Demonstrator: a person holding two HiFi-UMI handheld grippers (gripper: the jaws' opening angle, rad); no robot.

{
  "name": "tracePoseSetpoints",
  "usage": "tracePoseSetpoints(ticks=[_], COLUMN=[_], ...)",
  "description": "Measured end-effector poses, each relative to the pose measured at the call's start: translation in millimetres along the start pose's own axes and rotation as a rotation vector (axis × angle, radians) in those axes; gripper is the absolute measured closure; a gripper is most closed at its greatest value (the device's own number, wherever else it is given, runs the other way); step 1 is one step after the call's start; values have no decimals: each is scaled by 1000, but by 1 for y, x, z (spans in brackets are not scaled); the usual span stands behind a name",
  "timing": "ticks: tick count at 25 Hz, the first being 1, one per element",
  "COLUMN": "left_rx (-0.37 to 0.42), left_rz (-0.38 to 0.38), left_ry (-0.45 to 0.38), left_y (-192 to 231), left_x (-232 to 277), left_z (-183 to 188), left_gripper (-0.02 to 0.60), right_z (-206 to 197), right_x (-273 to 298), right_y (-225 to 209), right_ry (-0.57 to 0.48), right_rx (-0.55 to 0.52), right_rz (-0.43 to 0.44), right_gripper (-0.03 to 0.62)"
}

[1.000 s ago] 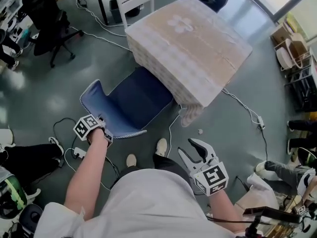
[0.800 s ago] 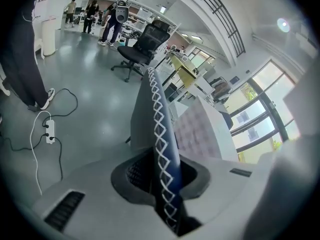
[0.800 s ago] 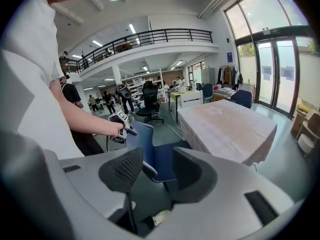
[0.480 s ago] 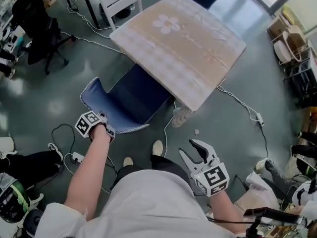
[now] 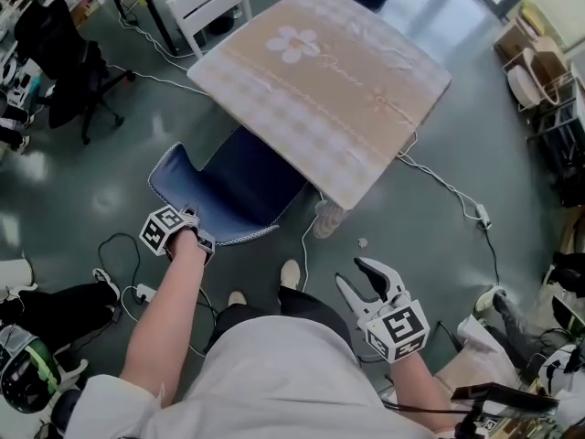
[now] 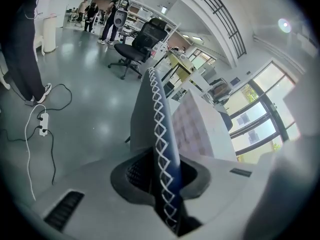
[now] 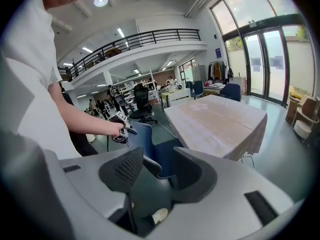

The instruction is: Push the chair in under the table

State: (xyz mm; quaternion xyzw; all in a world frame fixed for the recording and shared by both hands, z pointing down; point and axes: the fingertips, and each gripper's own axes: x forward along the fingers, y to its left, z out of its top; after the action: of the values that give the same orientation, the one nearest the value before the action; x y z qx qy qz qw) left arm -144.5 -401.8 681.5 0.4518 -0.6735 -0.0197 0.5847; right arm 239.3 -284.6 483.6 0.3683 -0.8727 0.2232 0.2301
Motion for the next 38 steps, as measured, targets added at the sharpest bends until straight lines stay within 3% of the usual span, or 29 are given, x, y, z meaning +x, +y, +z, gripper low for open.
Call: tracePoseSetpoints(ticks=[7, 10, 14, 18, 21, 24, 28, 32, 38], left_rx=[59, 117, 185, 245, 312, 416, 577, 702, 897], left_rz=[27, 96, 103, 6, -126, -235, -325, -433, -618], left_ry=[2, 13, -60, -140, -197, -213, -195, -169, -133], left_y=[4, 8, 1, -15, -29, -29, -11, 3, 24], left_x=[3, 1, -16, -53, -92, -132, -195, -256, -346], left_z=[0, 1, 19, 39, 47, 43, 21, -12, -65], left_gripper=[477, 406, 376, 377, 379, 477, 571, 571, 572], right_z=[-8, -9, -8, -10, -8, -8, -7, -10, -16], right_x=[11, 19, 29, 38, 47, 57, 56, 49, 32], right_y=[-2, 2, 15, 30, 42, 55, 83, 119, 204], right_ry=[0, 7, 6, 5, -14, -22, -32, -41, -54], right_rx=[0, -5, -27, -42, -84, -121, -177, -216, -295], right_rz=[40, 67, 102, 137, 159, 186, 205, 199, 203], right_gripper=[401, 402, 402, 402, 402, 402, 444, 564, 580])
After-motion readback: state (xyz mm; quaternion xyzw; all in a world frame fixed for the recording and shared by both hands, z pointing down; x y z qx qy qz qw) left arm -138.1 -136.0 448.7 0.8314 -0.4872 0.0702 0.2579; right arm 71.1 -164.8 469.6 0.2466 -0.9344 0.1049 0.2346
